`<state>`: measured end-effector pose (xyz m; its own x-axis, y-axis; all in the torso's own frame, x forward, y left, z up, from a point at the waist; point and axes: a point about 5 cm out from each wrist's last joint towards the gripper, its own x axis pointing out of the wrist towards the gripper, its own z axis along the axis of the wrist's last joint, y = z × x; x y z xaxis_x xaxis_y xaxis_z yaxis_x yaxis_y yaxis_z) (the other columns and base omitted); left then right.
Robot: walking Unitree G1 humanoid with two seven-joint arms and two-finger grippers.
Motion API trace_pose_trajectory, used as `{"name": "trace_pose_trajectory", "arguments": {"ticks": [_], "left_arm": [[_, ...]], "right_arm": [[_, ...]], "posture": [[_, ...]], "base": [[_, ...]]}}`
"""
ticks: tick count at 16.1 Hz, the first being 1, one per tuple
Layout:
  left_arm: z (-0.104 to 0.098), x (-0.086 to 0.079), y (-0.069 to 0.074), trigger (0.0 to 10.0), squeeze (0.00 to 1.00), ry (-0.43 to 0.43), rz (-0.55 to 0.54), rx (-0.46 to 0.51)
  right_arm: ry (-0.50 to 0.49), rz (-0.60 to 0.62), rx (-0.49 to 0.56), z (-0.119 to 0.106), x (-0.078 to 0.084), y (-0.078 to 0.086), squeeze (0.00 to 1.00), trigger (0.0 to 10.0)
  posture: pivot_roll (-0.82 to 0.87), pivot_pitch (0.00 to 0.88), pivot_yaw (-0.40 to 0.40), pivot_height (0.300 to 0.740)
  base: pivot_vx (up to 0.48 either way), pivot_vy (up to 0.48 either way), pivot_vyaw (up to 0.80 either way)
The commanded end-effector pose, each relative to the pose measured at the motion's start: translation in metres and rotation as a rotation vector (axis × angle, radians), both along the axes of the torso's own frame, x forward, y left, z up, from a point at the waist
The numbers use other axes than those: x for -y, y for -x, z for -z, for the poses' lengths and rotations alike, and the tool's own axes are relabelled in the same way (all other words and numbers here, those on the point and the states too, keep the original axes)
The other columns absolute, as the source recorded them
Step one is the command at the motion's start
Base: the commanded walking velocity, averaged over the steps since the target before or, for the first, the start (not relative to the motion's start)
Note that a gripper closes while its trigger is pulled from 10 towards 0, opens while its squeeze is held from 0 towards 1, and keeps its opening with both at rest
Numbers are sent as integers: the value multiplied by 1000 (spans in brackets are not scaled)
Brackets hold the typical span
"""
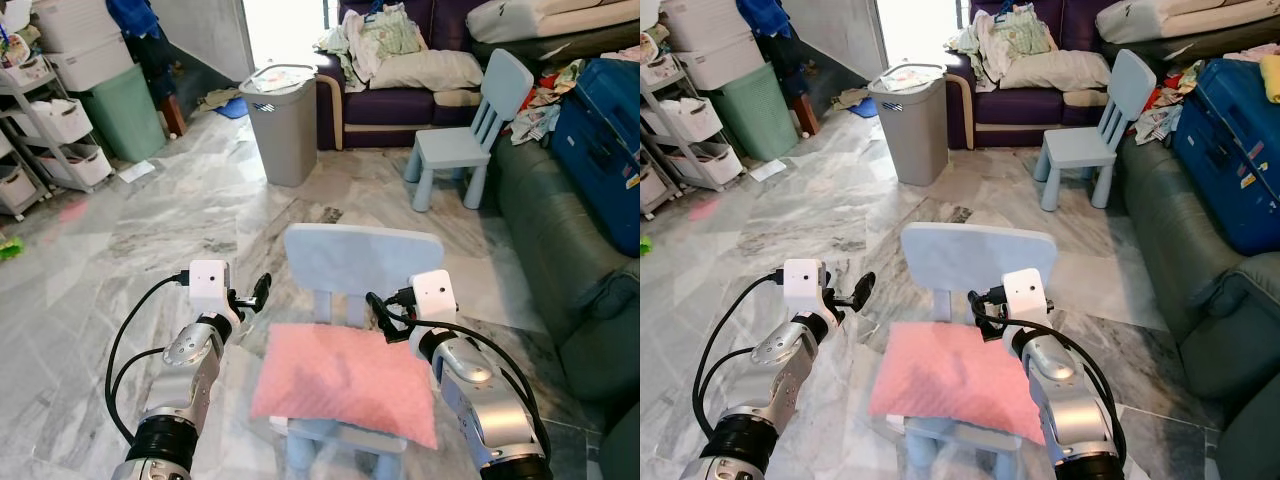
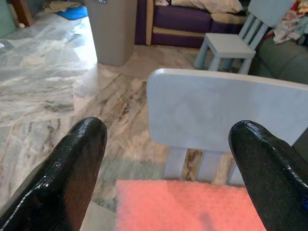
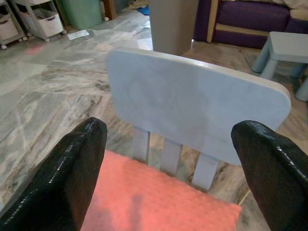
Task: Move the pillow to the sofa
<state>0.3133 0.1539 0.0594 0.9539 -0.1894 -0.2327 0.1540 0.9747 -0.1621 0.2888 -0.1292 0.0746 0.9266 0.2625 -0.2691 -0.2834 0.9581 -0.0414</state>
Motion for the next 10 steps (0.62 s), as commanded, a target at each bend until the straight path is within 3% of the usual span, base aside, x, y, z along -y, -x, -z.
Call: {"name": "trace_pose_trajectory", "arguments": {"ticks": [1,7,10], "left_arm": [[-1,-4,-3,10000,0,-42,5,-6],[-1,-1,-4,10000,0,-55,28,-4],[1,4,-1,10000,0,-51,41,-9]], "right_arm": [[-13,20,0,-1,-2,-3,0,10000],[-37,28,-6,-1,-1,1,0,10000],[-30,32,-37,4,1,4,0,10000]], "posture": [[-101,0,94,740],[-102,0,90,740],[-100,0,86,740]], "base": [[0,0,0],[0,0,0],[0,0,-685]]}}
